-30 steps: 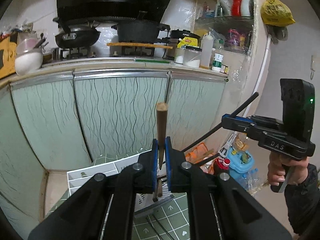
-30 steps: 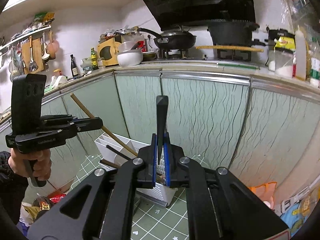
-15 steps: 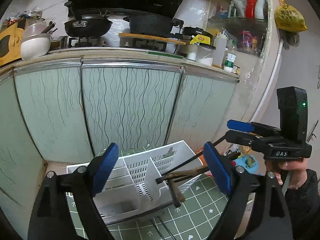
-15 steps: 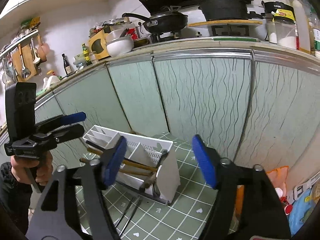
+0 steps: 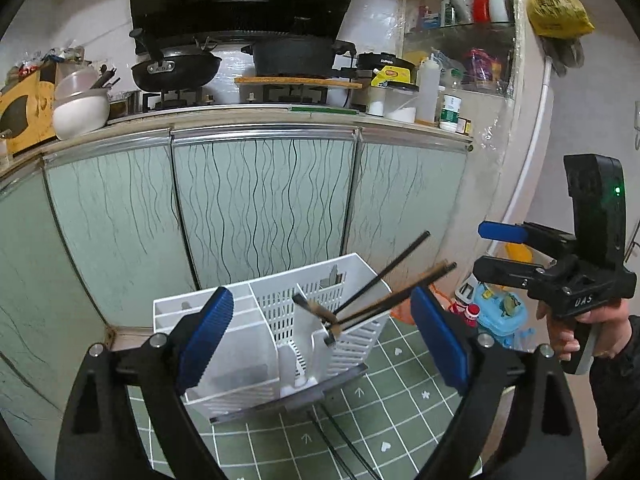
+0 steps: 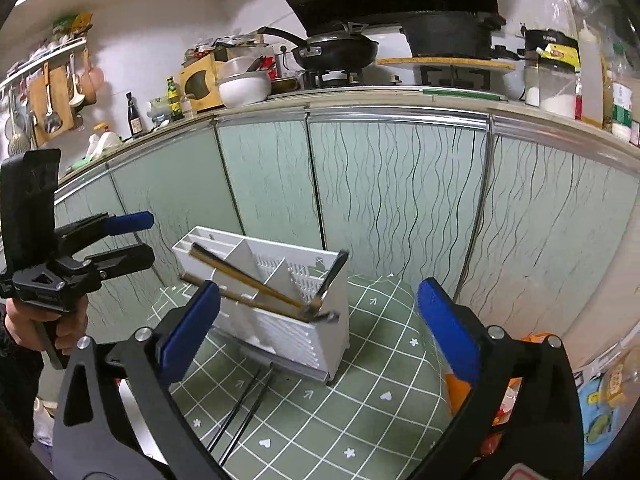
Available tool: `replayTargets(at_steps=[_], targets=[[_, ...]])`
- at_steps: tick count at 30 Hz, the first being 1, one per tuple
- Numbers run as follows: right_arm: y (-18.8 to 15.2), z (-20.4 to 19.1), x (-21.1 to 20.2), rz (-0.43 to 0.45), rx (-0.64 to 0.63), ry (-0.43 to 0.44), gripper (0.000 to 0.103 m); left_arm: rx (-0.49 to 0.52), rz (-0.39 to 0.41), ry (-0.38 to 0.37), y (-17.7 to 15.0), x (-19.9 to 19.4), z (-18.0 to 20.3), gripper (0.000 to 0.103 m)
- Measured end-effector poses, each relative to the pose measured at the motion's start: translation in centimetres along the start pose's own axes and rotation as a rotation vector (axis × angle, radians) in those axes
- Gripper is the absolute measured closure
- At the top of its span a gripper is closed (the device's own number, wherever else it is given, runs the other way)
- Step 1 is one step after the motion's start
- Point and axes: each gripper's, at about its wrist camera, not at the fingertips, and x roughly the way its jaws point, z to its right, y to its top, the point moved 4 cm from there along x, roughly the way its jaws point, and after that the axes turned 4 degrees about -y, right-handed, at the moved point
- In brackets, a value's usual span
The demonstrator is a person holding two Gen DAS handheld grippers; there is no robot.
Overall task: Organize utensils
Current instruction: 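Open both tools to drop the chopsticks into the holder, then withdraw both open tools and lower them toward the two black chopsticks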
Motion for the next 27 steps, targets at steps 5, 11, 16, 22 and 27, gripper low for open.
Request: replayTargets(at_steps=[5, 11, 16, 22, 27], targets=[[-1.2, -1.2, -1.7, 0.002, -0.032, -0.020, 0.008, 0.033, 0.011, 0.034, -1.0, -2.2, 1.1, 0.011], [-2.9, -2.2, -4.0, 0.015, -0.040, -0.033, 0.008, 0.073, 0.029, 0.072, -2.7, -4.9, 2.7, 0.007], [-4.6, -3.3, -5.6, 0.018, -0.062, -0.054, 0.008, 0.075, 0.027, 0.106, -4.4, -6.2, 3.6, 0.004], [-6.9, -4.1, -6.5, 0.006, -0.080, -0.074, 0.008, 0.071, 0.006, 0.132, -7.0, -7.1, 4.3, 0.004], [-9.3, -4.8, -6.7, -0.016, -0.105, -0.095, 0.008, 0.043, 0.009, 0.159, -9.1, -8.0, 3.7, 0.004]])
